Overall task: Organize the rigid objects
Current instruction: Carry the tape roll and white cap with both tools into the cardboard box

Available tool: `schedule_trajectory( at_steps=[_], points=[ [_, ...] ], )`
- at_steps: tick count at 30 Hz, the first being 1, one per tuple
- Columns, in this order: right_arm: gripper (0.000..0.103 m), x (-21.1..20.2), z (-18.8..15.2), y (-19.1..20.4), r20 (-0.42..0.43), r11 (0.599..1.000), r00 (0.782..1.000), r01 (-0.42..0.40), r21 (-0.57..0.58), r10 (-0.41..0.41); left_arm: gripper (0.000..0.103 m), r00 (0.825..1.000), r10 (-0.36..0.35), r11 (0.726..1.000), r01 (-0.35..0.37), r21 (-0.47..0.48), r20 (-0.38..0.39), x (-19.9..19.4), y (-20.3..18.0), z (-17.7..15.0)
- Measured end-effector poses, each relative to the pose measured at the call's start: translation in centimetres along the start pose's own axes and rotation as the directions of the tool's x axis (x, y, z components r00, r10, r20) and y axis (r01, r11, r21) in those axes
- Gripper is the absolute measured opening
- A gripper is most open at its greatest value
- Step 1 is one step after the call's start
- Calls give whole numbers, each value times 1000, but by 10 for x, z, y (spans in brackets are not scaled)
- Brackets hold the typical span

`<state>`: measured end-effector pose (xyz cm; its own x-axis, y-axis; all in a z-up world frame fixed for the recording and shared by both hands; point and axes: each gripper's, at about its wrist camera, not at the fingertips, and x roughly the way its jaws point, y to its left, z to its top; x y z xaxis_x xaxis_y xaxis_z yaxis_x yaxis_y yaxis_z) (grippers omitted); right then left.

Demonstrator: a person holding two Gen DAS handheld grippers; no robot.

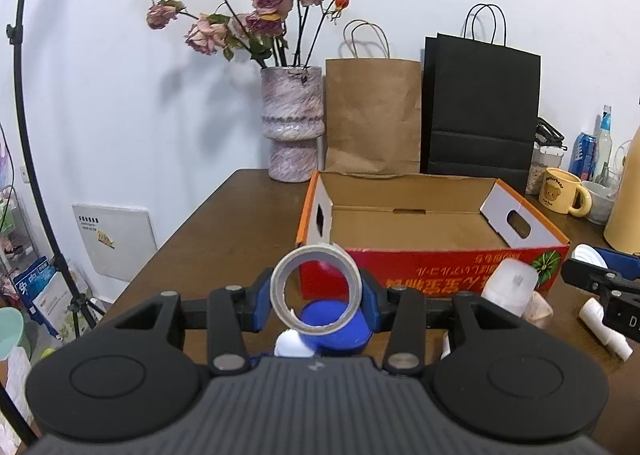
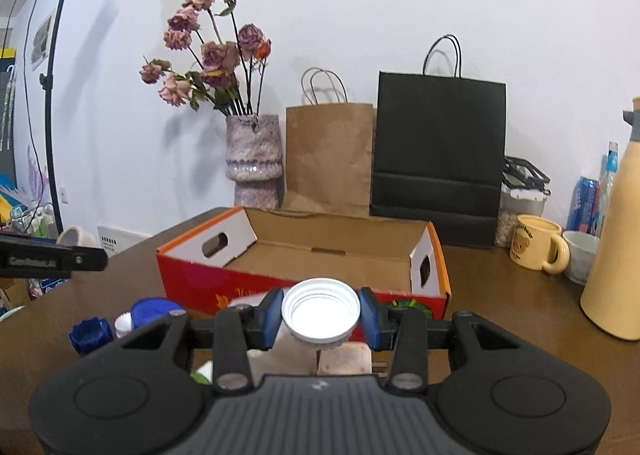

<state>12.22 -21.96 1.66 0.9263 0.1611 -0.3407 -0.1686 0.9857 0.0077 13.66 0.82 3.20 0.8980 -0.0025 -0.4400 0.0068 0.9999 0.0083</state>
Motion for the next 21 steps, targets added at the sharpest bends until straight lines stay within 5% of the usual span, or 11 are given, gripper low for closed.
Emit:
schedule_trajectory(
  at_steps=[21],
  points=[
    [39, 46, 44, 0, 54, 1000, 999, -8, 8, 7, 45, 1000, -10, 1000, 10, -22, 14, 55, -30, 44]
  ],
)
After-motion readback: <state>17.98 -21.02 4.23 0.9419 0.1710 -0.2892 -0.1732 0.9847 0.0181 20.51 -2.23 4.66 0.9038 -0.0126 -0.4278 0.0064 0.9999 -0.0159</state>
